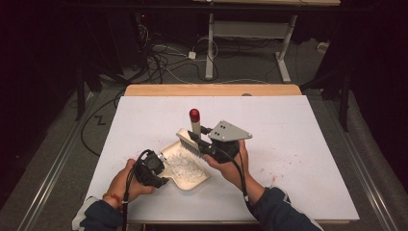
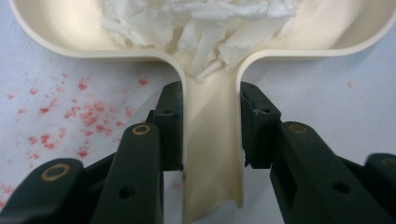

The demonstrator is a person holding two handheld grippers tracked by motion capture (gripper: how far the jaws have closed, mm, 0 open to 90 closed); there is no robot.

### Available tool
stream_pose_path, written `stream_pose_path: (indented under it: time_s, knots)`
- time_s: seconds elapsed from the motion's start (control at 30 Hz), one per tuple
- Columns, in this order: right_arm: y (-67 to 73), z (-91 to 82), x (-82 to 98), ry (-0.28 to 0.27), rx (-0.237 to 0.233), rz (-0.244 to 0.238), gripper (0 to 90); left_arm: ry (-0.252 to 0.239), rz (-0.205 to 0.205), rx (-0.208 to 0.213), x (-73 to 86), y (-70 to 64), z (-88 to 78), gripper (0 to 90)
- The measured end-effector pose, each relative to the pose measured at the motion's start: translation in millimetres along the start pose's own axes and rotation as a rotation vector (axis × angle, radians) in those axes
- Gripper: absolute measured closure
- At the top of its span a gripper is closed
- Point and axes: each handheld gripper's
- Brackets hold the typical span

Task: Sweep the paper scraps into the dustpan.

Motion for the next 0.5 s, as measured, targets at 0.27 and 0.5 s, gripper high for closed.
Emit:
stream_pose_path:
  time_s: [0.27, 0.5]
  knots:
    - [-33.3, 9.5, 3.8, 0.025, 0.05, -0.006, 70.8, 0.004, -0.012, 0.004, 3.5, 2.8, -1.3, 63.6]
    - [-45.7, 44.3, 16.4, 0.021, 0.052, -0.057, 70.8, 0.0, -0.02, 0.011, 7.5, 5.4, -2.1, 63.6]
Point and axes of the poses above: each handheld gripper's, and its own axes: z roughly forward along the jaws, x roughly out of its underside, y roughly to its left
